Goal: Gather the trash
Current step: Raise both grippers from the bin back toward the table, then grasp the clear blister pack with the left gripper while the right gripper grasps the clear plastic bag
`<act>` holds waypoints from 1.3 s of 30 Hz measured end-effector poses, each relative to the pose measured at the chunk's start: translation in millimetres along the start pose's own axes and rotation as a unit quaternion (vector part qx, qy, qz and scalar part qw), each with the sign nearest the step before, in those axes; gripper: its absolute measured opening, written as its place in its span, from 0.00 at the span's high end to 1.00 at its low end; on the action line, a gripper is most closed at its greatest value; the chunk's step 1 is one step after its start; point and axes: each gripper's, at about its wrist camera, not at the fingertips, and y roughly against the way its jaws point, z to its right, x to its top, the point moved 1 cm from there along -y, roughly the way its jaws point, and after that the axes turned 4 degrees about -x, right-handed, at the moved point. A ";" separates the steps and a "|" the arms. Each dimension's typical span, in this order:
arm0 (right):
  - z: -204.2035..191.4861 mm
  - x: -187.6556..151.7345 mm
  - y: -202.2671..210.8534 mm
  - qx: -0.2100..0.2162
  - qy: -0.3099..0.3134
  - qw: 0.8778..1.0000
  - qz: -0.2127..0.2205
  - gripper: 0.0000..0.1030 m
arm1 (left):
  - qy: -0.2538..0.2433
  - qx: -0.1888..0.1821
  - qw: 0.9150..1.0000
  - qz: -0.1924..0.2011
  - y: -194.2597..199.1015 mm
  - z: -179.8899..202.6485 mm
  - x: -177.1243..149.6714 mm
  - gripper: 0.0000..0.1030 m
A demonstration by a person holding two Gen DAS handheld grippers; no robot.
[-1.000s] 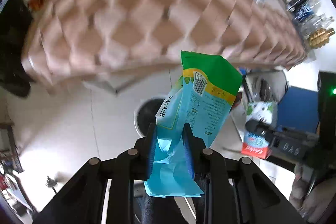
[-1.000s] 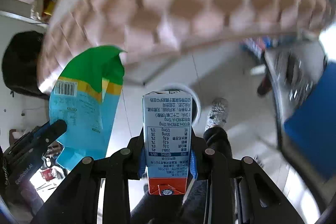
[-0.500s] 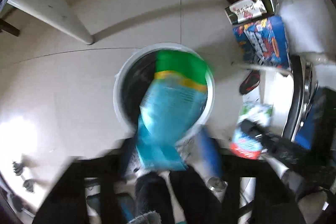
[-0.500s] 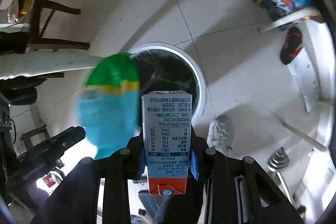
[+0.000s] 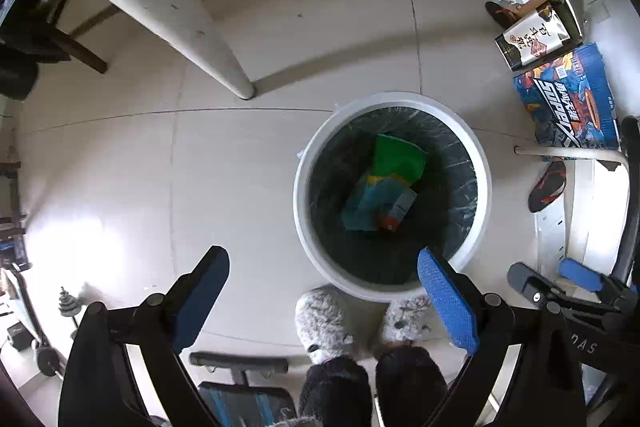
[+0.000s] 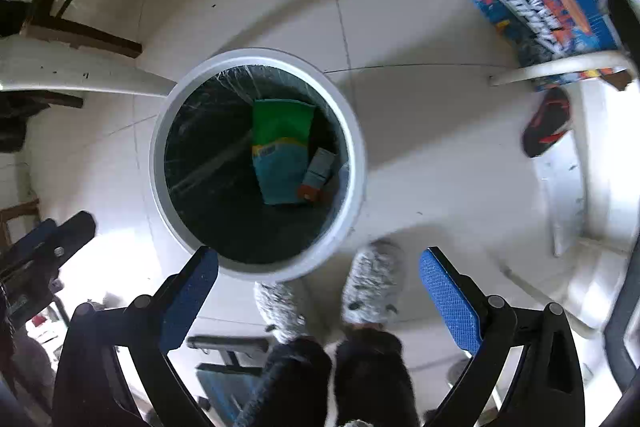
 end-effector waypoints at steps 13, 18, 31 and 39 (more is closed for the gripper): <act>-1.0 -57.1 188.4 -0.013 0.010 0.999 0.034 0.01 | 0.002 0.000 1.000 0.021 165.2 -1.1 -44.6 0.06; -8.4 -85.5 277.6 -0.001 0.016 0.999 0.052 0.01 | -0.005 -0.003 0.999 0.040 241.4 4.5 -62.4 0.06; 2.0 -51.4 470.2 0.060 -0.054 0.989 0.128 0.01 | 0.003 0.057 0.984 0.169 401.3 18.7 -9.2 0.06; 80.7 92.3 521.9 0.040 -0.098 0.981 0.162 0.01 | 0.010 0.042 0.981 0.187 411.1 74.8 125.2 0.00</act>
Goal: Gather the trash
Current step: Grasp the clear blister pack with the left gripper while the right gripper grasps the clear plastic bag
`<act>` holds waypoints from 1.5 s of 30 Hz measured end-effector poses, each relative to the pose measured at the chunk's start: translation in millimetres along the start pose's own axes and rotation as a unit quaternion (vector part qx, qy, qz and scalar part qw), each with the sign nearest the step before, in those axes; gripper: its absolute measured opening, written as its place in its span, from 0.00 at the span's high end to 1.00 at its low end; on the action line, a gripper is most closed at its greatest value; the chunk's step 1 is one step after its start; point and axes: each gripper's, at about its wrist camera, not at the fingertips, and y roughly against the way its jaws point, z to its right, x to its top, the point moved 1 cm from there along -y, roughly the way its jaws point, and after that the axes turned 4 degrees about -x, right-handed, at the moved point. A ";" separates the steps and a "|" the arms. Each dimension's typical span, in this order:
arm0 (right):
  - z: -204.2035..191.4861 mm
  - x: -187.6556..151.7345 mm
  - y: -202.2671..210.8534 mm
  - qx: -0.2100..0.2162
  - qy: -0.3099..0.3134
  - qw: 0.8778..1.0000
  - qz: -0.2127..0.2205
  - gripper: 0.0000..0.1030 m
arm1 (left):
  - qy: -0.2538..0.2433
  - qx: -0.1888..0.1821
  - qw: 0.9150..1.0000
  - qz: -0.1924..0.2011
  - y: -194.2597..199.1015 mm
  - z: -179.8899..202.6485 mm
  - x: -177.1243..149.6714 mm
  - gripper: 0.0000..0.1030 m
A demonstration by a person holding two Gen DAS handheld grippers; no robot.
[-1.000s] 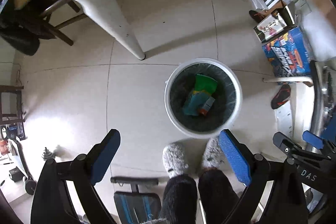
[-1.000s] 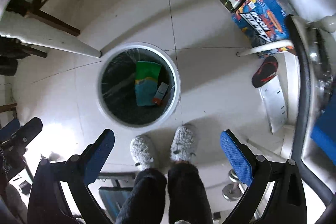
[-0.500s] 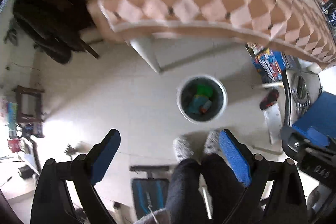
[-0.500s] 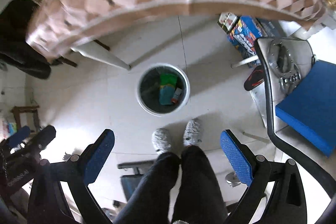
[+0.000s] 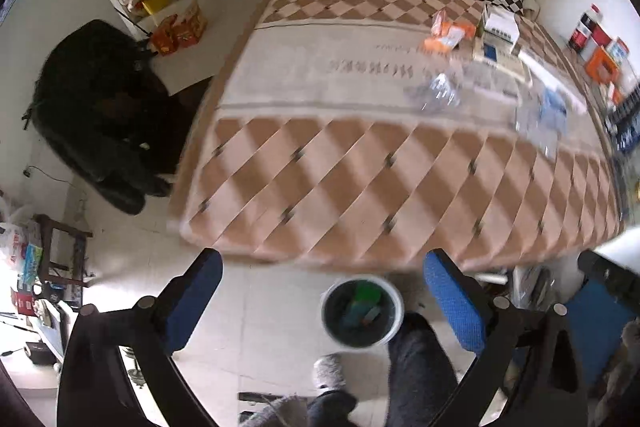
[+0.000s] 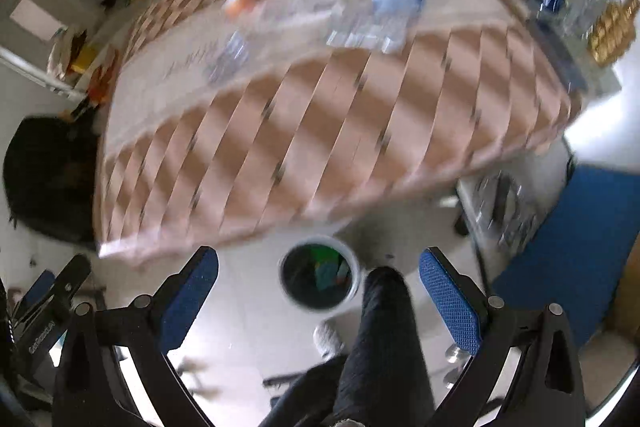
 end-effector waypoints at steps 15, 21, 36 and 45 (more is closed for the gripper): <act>84.6 279.3 -168.1 -0.043 -0.073 0.995 -0.060 0.01 | 0.161 -0.048 0.966 -0.198 -202.5 90.2 168.0 0.01; 71.7 300.8 -205.1 -0.055 -0.055 0.993 -0.093 0.01 | 0.178 -0.021 0.956 -0.230 -238.3 89.1 171.7 0.01; 76.7 290.7 -192.0 -0.043 -0.049 0.995 -0.074 0.62 | 0.103 0.002 0.982 -0.160 -209.6 86.6 149.0 0.55; 86.6 275.3 -166.4 0.005 -0.060 0.995 -0.073 0.63 | 0.079 -0.042 0.990 -0.107 -155.2 53.2 142.0 0.54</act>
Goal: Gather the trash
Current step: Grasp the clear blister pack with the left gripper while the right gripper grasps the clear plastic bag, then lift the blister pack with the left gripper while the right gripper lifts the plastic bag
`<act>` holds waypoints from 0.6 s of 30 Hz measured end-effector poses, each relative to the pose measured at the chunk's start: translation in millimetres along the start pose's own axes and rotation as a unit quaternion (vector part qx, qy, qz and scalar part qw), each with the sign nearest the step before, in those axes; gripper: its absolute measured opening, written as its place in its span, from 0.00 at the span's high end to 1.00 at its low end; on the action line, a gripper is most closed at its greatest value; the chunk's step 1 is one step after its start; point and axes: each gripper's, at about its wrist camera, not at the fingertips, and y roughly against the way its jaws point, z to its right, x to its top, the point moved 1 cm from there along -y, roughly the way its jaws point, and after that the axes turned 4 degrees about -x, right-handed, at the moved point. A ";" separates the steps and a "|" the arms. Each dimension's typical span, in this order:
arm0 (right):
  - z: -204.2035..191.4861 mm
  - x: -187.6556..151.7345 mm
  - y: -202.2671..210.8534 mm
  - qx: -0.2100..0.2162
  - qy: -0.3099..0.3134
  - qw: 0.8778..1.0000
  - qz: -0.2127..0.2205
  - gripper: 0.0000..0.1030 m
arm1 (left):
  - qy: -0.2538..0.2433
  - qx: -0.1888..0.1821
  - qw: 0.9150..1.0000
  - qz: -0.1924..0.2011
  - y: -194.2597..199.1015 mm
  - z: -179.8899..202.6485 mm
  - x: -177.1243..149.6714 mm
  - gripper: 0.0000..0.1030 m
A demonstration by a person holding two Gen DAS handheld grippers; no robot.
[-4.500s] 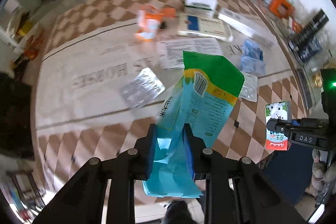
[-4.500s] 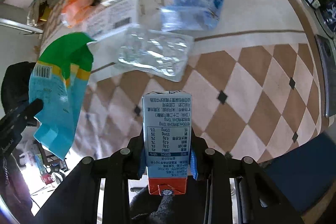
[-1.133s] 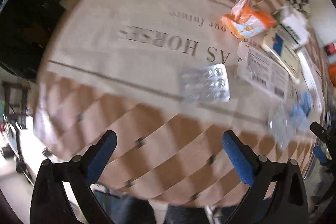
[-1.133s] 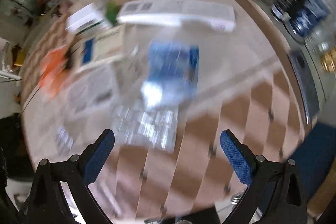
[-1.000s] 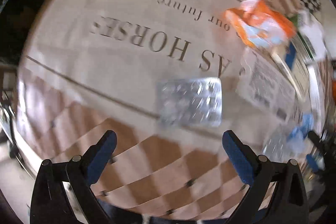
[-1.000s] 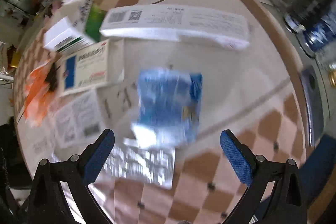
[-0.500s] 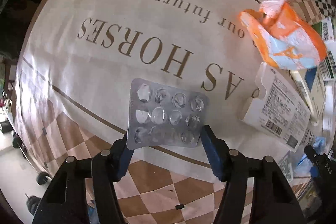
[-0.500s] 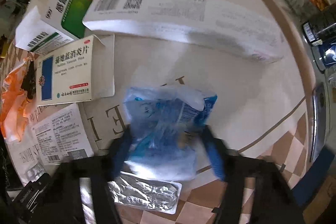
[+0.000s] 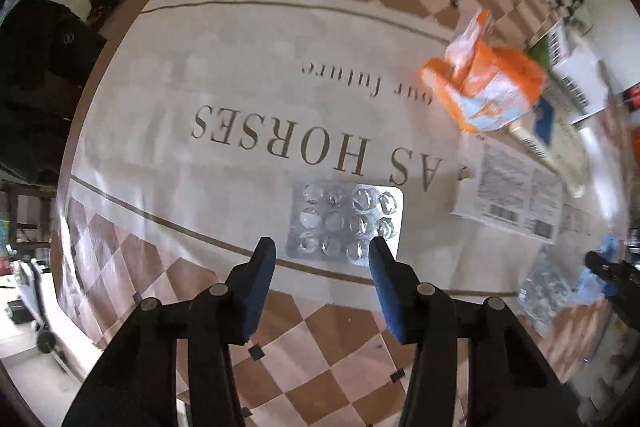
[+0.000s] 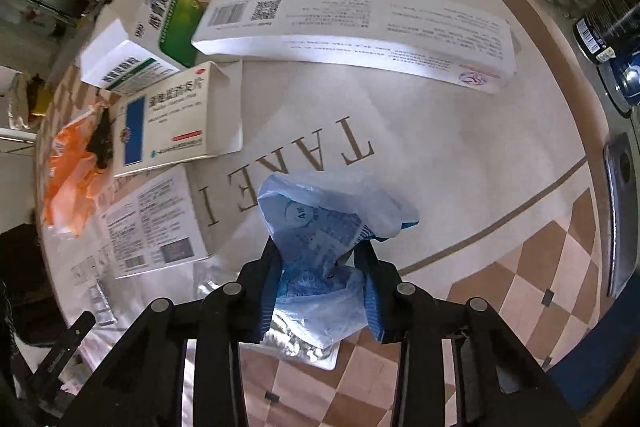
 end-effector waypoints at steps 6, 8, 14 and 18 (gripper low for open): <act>7.4 1.7 6.1 0.012 -0.007 1.000 -0.002 0.63 | 0.022 -0.058 0.998 -0.033 -9.6 -24.2 27.6 0.47; 7.4 4.5 3.4 0.015 -0.009 1.000 -0.001 0.63 | 0.035 -0.063 0.996 -0.061 -22.2 -24.3 34.9 0.47; -12.8 12.9 -5.9 0.015 0.008 1.000 0.003 0.63 | 0.000 -0.053 0.995 -0.086 -44.7 -10.6 37.7 0.47; -13.2 14.9 -7.6 0.018 0.006 1.000 0.001 0.63 | -0.014 -0.063 0.994 -0.084 -46.3 13.0 47.2 0.47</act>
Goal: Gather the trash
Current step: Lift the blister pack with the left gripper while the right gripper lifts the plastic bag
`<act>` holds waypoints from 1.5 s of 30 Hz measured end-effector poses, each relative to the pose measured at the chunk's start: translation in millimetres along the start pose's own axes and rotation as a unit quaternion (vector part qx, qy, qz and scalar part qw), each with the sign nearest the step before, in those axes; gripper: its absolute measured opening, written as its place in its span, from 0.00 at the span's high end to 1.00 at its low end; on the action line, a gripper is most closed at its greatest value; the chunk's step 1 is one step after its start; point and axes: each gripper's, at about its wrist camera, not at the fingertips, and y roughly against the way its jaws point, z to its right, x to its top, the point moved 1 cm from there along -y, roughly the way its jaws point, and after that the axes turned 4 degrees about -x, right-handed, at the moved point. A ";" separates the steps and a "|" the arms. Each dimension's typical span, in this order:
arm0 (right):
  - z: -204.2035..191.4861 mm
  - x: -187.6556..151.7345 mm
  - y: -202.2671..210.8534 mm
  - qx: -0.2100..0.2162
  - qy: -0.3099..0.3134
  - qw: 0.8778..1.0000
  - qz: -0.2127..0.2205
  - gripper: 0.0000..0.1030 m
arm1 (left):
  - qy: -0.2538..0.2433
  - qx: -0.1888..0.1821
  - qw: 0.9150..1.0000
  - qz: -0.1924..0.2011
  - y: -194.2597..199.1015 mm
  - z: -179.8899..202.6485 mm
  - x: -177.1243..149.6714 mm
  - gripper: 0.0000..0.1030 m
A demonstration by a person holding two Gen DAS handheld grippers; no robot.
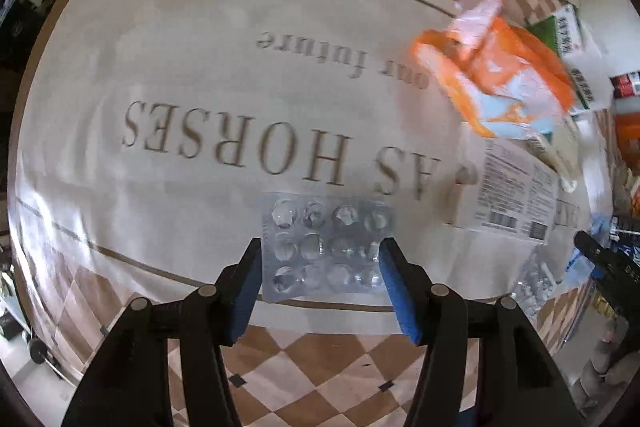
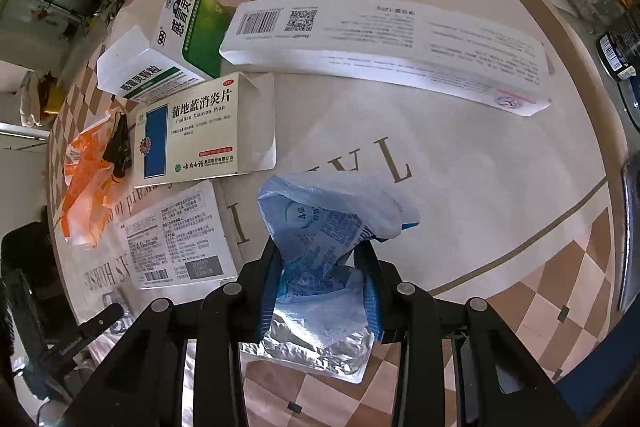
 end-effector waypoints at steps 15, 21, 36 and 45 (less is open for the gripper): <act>-2.1 -4.1 -15.6 -0.004 -0.001 1.000 -0.007 0.63 | -0.082 0.108 0.991 -0.001 -39.7 96.0 20.7 0.41; -7.1 -6.9 -16.5 -0.002 0.007 1.000 -0.004 0.63 | -0.070 0.093 0.993 0.016 -25.5 84.8 -7.0 0.53; -11.3 -33.3 10.4 0.014 0.015 1.000 0.022 0.64 | -0.057 0.049 0.997 0.021 7.2 65.5 -36.1 0.51; -4.7 -33.4 5.9 0.009 0.009 1.000 0.019 0.64 | -0.067 0.054 0.996 -0.003 -30.1 82.4 -28.5 0.20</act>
